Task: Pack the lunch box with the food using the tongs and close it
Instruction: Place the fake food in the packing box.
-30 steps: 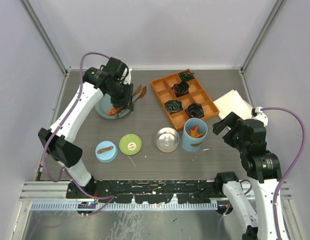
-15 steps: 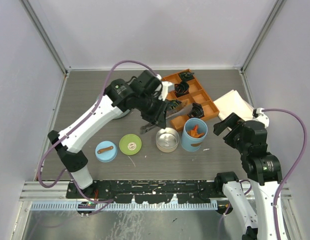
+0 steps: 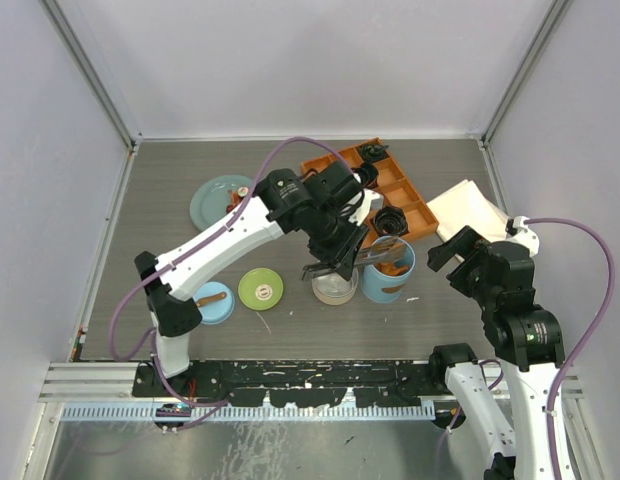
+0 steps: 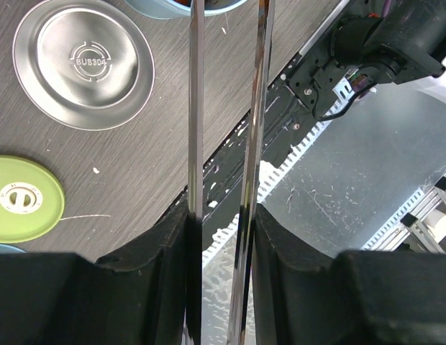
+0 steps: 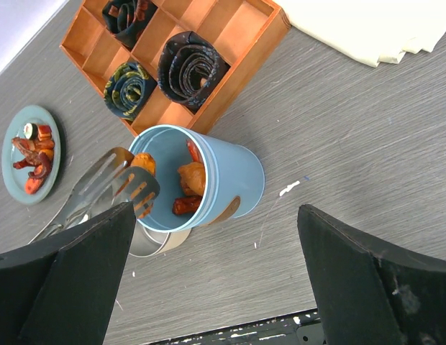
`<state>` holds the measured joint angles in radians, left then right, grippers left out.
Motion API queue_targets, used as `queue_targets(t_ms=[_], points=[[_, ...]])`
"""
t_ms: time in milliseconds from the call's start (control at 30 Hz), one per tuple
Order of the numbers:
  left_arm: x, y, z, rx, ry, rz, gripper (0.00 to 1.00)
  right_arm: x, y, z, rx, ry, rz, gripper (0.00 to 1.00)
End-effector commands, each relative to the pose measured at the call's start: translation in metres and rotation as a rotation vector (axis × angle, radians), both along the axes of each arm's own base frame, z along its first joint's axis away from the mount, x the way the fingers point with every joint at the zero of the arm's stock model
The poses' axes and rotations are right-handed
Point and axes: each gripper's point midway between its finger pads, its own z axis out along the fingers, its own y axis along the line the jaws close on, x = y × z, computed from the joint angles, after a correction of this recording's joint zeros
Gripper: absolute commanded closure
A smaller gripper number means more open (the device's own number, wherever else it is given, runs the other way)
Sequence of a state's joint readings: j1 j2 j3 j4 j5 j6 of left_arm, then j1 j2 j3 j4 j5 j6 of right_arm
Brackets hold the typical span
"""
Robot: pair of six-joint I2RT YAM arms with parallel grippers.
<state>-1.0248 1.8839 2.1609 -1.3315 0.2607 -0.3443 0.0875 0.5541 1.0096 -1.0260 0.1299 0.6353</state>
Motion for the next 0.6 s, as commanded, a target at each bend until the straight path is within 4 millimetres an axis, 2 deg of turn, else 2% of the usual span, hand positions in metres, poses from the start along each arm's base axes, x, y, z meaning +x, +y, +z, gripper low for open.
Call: queue_targets(t_ms=[0, 167, 367, 567], points=[[-0.001, 0.000, 0.020, -0.037, -0.057, -0.040, 0.64, 0.004, -0.004, 0.012, -0.006, -0.052, -0.023, 0.00], [-0.003, -0.002, 0.023, -0.046, -0.059, -0.047, 0.56, 0.005, -0.003, 0.012, -0.004, -0.050, -0.019, 0.00], [-0.002, -0.003, 0.039, -0.093, -0.088, -0.045, 0.56, 0.005, -0.004, 0.011, -0.004, -0.047, -0.021, 0.00], [0.010, 0.006, 0.053, -0.107, -0.173, 0.010, 0.57, 0.006, -0.002, 0.012, 0.001, -0.048, -0.015, 0.00]])
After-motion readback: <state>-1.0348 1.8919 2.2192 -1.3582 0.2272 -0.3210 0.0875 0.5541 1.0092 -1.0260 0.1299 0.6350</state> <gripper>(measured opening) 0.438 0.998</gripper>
